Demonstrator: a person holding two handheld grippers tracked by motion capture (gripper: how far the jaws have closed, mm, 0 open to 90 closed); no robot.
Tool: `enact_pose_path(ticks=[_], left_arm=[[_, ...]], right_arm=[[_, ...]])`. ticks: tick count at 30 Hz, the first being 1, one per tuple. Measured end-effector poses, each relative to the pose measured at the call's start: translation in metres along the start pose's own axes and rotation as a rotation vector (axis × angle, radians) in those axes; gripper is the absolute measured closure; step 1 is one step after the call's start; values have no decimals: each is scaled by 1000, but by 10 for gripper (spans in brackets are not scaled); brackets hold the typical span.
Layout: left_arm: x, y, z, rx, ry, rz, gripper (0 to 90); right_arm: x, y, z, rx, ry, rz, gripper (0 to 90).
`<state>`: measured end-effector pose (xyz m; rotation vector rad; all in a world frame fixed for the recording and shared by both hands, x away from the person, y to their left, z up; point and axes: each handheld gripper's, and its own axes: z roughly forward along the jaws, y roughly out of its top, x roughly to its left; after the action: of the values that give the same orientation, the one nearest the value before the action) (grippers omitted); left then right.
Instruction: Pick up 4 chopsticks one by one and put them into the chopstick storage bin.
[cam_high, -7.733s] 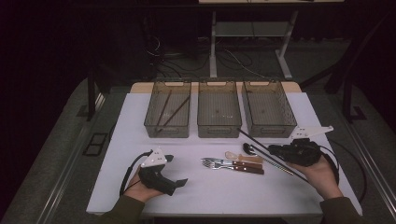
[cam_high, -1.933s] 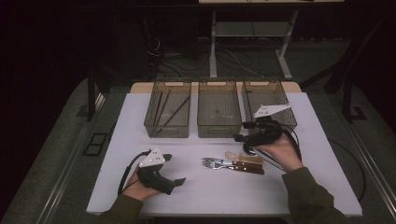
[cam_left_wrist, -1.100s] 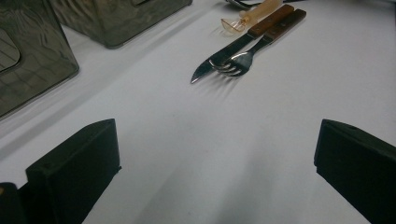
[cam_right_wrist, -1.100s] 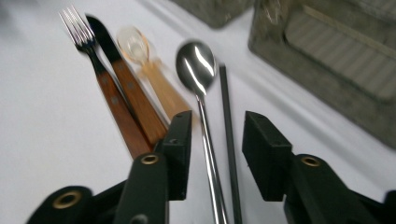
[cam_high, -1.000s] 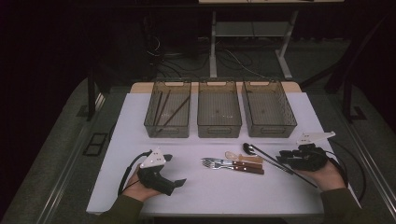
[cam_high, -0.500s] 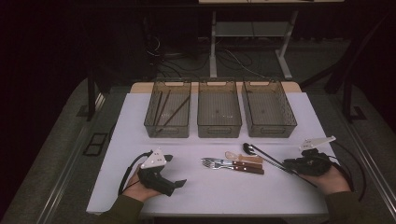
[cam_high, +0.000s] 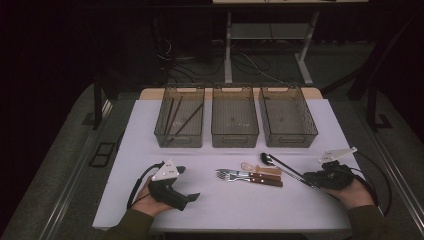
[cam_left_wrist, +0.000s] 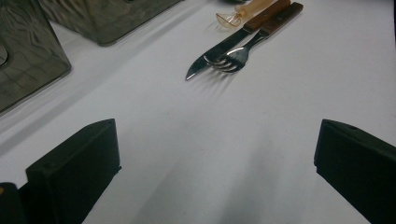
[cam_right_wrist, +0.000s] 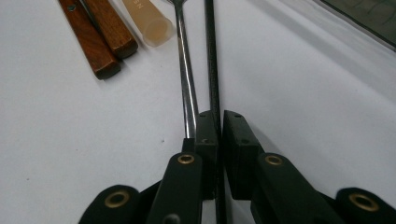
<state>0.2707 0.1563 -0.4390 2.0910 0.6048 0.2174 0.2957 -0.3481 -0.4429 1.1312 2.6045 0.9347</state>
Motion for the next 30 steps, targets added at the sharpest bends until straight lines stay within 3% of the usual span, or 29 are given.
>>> enact_pose_path(ticks=[13, 24, 30], left_arm=[[0, 0, 1, 1, -3, 0, 0], [0, 0, 1, 3, -5, 2, 0], [0, 0, 1, 7, -7, 4, 0]], right_arm=[[-2, 3, -1, 21, 11, 5, 854], [-3, 6, -13, -24, 11, 16, 854], [-2, 9, -19, -56, 6, -1, 854]])
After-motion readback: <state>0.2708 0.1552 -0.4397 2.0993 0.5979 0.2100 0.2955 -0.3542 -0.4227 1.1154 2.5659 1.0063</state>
